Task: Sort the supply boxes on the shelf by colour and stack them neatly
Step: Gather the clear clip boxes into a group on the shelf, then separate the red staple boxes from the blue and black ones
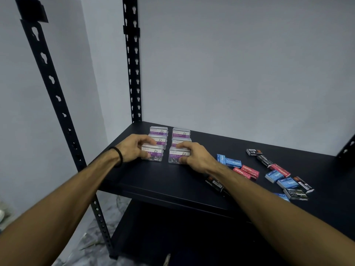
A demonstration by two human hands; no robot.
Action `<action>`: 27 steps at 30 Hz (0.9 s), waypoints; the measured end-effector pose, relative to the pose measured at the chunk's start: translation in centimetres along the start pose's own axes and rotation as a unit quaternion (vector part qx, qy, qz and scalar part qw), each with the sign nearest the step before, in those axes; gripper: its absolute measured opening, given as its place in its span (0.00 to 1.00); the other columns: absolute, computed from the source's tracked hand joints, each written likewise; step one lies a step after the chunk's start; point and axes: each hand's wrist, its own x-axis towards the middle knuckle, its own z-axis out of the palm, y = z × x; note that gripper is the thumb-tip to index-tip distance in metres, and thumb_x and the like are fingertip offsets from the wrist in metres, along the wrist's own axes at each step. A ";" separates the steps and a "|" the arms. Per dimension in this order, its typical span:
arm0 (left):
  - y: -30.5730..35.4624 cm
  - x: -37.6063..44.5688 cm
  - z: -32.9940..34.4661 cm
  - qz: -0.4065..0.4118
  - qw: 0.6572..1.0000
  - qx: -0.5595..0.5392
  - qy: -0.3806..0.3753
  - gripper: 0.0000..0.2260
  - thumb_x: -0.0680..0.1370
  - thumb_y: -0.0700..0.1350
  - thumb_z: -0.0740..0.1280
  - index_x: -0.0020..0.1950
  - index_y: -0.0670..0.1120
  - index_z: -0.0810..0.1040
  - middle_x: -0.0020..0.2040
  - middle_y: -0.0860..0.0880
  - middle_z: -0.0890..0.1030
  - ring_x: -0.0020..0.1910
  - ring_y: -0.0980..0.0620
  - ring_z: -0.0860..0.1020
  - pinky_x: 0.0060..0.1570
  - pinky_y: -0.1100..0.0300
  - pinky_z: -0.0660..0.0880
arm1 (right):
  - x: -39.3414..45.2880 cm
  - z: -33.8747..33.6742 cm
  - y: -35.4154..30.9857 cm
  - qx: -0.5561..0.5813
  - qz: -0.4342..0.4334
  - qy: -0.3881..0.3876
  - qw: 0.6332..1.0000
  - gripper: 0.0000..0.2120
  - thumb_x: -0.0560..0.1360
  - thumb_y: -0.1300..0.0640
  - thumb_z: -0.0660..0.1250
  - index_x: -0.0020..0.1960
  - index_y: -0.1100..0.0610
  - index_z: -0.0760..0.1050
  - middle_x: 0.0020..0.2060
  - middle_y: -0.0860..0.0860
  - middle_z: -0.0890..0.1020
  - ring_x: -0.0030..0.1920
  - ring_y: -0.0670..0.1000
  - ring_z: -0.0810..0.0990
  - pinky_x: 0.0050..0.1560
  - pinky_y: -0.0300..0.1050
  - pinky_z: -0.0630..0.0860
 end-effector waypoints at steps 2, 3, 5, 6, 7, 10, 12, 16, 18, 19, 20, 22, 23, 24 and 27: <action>-0.1 0.0 -0.1 0.002 1.000 0.003 0.004 0.19 0.69 0.28 0.73 0.55 0.45 0.79 0.49 0.51 0.83 0.38 0.62 0.82 0.36 0.70 0.76 | 0.0 0.1 0.0 -0.001 -0.003 0.002 1.000 0.23 0.75 0.59 0.72 0.69 0.52 0.73 0.65 0.50 0.76 0.61 0.49 0.76 0.65 0.48 0.73; -0.1 0.0 -0.1 0.002 1.000 0.005 0.006 0.19 0.69 0.28 0.73 0.55 0.45 0.79 0.49 0.51 0.83 0.38 0.62 0.82 0.36 0.71 0.75 | 0.1 0.1 0.0 -0.003 -0.003 0.004 1.000 0.23 0.75 0.59 0.72 0.69 0.52 0.73 0.66 0.50 0.76 0.62 0.49 0.76 0.65 0.48 0.73; -0.3 -0.1 -0.1 0.002 1.000 0.014 0.011 0.21 0.68 0.30 0.74 0.57 0.47 0.78 0.48 0.52 0.83 0.39 0.62 0.82 0.37 0.72 0.75 | 0.1 0.1 0.1 -0.006 -0.005 0.006 1.000 0.24 0.74 0.59 0.72 0.69 0.52 0.73 0.66 0.50 0.76 0.63 0.49 0.75 0.67 0.49 0.72; -0.3 -0.1 -0.1 0.003 1.000 0.023 0.014 0.22 0.68 0.31 0.75 0.57 0.48 0.78 0.48 0.52 0.83 0.39 0.61 0.82 0.37 0.72 0.75 | 0.1 0.1 0.1 -0.005 -0.005 0.007 1.000 0.25 0.74 0.60 0.73 0.70 0.53 0.73 0.67 0.49 0.76 0.63 0.49 0.75 0.67 0.48 0.72; -0.4 -0.2 -0.1 0.002 0.999 0.032 0.017 0.22 0.68 0.32 0.76 0.58 0.49 0.77 0.48 0.51 0.83 0.40 0.60 0.82 0.39 0.71 0.76 | 0.0 0.1 0.1 -0.004 -0.006 0.007 1.000 0.26 0.74 0.60 0.73 0.70 0.53 0.72 0.67 0.49 0.75 0.63 0.48 0.75 0.67 0.47 0.71; -0.6 -0.2 -0.4 -0.003 0.998 0.047 0.029 0.23 0.67 0.37 0.78 0.58 0.52 0.78 0.50 0.49 0.81 0.43 0.53 0.82 0.44 0.65 0.77 | -0.1 0.0 0.3 -0.003 -0.008 0.016 1.000 0.30 0.73 0.60 0.74 0.72 0.54 0.69 0.67 0.50 0.74 0.62 0.47 0.74 0.65 0.41 0.71; -0.5 -0.2 -0.5 -0.006 0.998 0.057 0.036 0.23 0.66 0.40 0.79 0.57 0.53 0.78 0.51 0.49 0.80 0.43 0.53 0.81 0.43 0.66 0.75 | -0.2 -0.2 0.5 -0.013 -0.006 0.023 1.000 0.32 0.72 0.59 0.75 0.73 0.54 0.68 0.66 0.51 0.72 0.63 0.50 0.74 0.66 0.43 0.71; 0.0 -0.3 -0.8 0.008 0.994 0.078 0.070 0.21 0.66 0.45 0.79 0.56 0.53 0.79 0.51 0.48 0.78 0.45 0.51 0.79 0.47 0.61 0.76 | -0.7 -1.1 0.9 -0.027 -0.008 0.031 0.999 0.32 0.71 0.58 0.75 0.72 0.54 0.68 0.62 0.52 0.70 0.57 0.51 0.77 0.62 0.47 0.76; 0.7 -0.5 -1.0 0.035 0.992 0.074 0.100 0.19 0.68 0.46 0.78 0.56 0.53 0.79 0.50 0.50 0.79 0.49 0.52 0.79 0.52 0.57 0.77 | -1.1 -1.9 1.2 -0.032 -0.015 0.047 0.998 0.30 0.72 0.55 0.75 0.71 0.53 0.69 0.60 0.51 0.71 0.54 0.50 0.77 0.59 0.46 0.77; 1.2 -0.5 -1.0 0.050 0.989 0.072 0.117 0.18 0.68 0.47 0.78 0.56 0.54 0.79 0.50 0.52 0.80 0.50 0.54 0.78 0.52 0.58 0.76 | -1.4 -2.3 1.4 -0.032 -0.018 0.057 0.998 0.29 0.72 0.53 0.75 0.70 0.52 0.70 0.59 0.49 0.70 0.55 0.49 0.77 0.59 0.46 0.76; 1.8 -0.5 -1.0 0.065 0.986 0.068 0.134 0.17 0.68 0.48 0.77 0.56 0.55 0.79 0.49 0.54 0.80 0.50 0.57 0.78 0.51 0.61 0.75 | -1.7 -2.9 1.6 -0.034 -0.018 0.066 0.997 0.28 0.72 0.53 0.75 0.70 0.52 0.71 0.59 0.48 0.71 0.56 0.49 0.77 0.59 0.46 0.76; 3.5 -0.3 -0.6 0.093 0.981 0.058 0.159 0.16 0.69 0.48 0.77 0.54 0.57 0.79 0.49 0.55 0.80 0.49 0.59 0.78 0.48 0.64 0.73 | -2.4 -4.1 2.2 -0.037 -0.011 0.084 0.996 0.26 0.73 0.54 0.73 0.69 0.52 0.71 0.61 0.50 0.72 0.57 0.50 0.77 0.61 0.47 0.75; 4.5 -0.1 -0.2 0.107 0.980 0.055 0.161 0.15 0.69 0.48 0.76 0.54 0.56 0.80 0.49 0.54 0.81 0.49 0.59 0.78 0.49 0.64 0.74 | -2.8 -4.7 2.5 -0.036 -0.006 0.093 0.995 0.24 0.74 0.55 0.72 0.69 0.53 0.72 0.62 0.51 0.73 0.58 0.50 0.77 0.61 0.47 0.75; 5.4 0.1 0.3 0.120 0.978 0.054 0.159 0.15 0.70 0.47 0.76 0.55 0.55 0.80 0.49 0.53 0.81 0.49 0.58 0.78 0.50 0.62 0.74 | -3.1 -5.3 2.9 -0.035 -0.002 0.101 0.994 0.23 0.75 0.56 0.72 0.68 0.54 0.72 0.62 0.51 0.73 0.57 0.49 0.77 0.60 0.46 0.75; 8.3 0.9 2.8 0.154 0.977 0.059 0.139 0.13 0.71 0.46 0.75 0.55 0.53 0.81 0.49 0.51 0.81 0.49 0.57 0.78 0.49 0.63 0.75 | -4.4 -7.3 4.1 -0.039 0.006 0.121 0.992 0.20 0.76 0.56 0.70 0.67 0.55 0.74 0.61 0.51 0.75 0.56 0.48 0.76 0.56 0.41 0.73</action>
